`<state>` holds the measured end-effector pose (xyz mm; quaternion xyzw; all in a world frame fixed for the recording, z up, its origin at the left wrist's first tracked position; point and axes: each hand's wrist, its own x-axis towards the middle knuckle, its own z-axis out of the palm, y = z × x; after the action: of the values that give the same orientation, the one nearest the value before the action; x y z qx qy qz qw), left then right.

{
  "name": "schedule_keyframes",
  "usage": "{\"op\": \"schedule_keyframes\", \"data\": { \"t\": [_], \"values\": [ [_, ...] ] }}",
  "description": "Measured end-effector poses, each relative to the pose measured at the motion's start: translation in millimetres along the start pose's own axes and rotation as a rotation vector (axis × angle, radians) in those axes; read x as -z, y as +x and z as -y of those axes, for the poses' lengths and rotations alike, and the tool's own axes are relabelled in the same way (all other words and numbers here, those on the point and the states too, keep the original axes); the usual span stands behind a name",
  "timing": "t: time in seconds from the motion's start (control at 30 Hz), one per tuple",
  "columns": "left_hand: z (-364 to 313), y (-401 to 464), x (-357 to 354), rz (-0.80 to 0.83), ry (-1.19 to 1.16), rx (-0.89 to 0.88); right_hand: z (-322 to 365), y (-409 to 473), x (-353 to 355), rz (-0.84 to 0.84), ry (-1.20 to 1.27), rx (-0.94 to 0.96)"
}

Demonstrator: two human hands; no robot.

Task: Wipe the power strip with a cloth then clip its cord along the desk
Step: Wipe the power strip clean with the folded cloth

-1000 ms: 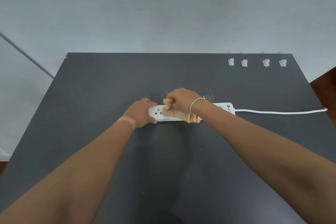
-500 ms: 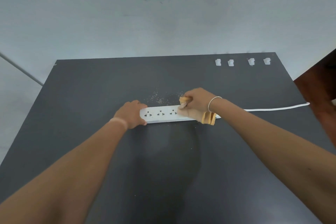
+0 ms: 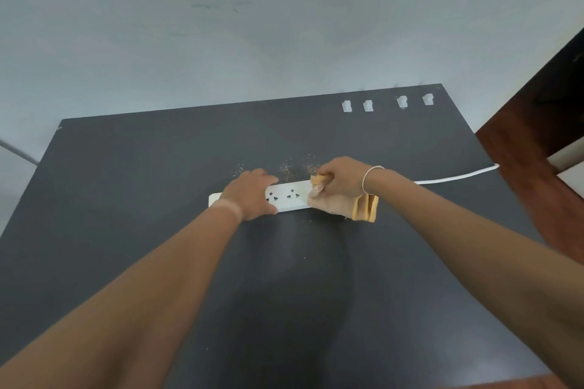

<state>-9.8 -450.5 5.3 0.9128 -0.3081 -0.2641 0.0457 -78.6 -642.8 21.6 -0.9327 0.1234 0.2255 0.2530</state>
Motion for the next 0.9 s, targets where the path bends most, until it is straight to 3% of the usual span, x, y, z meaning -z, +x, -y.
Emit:
{"op": "schedule_keyframes", "data": {
  "t": [0.1, 0.13, 0.27, 0.3, 0.43, 0.53, 0.57, 0.67, 0.7, 0.8, 0.9],
  "values": [
    [-12, 4, -4, 0.007, 0.010, -0.036, -21, 5, 8, -0.282, 0.102, -0.054],
    [-14, 5, -5, 0.005, 0.013, -0.042, -27, 5, 11, -0.303, 0.124, -0.058],
    [-22, 9, -6, -0.009, -0.004, -0.044, -33, -5, 14, 0.032, 0.102, -0.032],
    [-25, 10, -7, -0.008, -0.003, -0.052, -36, -4, 13, 0.020, 0.092, -0.046],
    [-34, 15, -11, -0.011, 0.001, -0.070, -53, 0, 20, -0.293, 0.162, -0.094],
    [-33, 18, -11, -0.016, -0.022, -0.061, -48, -9, 21, -0.013, 0.078, -0.056],
    [-33, 18, -11, -0.016, -0.028, -0.057, -49, -8, 20, -0.001, 0.058, -0.060],
    [-34, 19, -11, -0.014, -0.039, -0.048, -56, -6, 24, -0.247, 0.087, -0.069],
    [-33, 20, -11, -0.015, -0.044, -0.045, -56, -6, 24, -0.246, 0.114, -0.058],
    [-32, 21, -12, -0.022, -0.063, -0.039, -49, -7, 16, 0.019, 0.069, -0.030],
    [-32, 21, -14, -0.033, -0.073, -0.040, -51, -2, 14, -0.207, 0.108, -0.049]
  ]
}}
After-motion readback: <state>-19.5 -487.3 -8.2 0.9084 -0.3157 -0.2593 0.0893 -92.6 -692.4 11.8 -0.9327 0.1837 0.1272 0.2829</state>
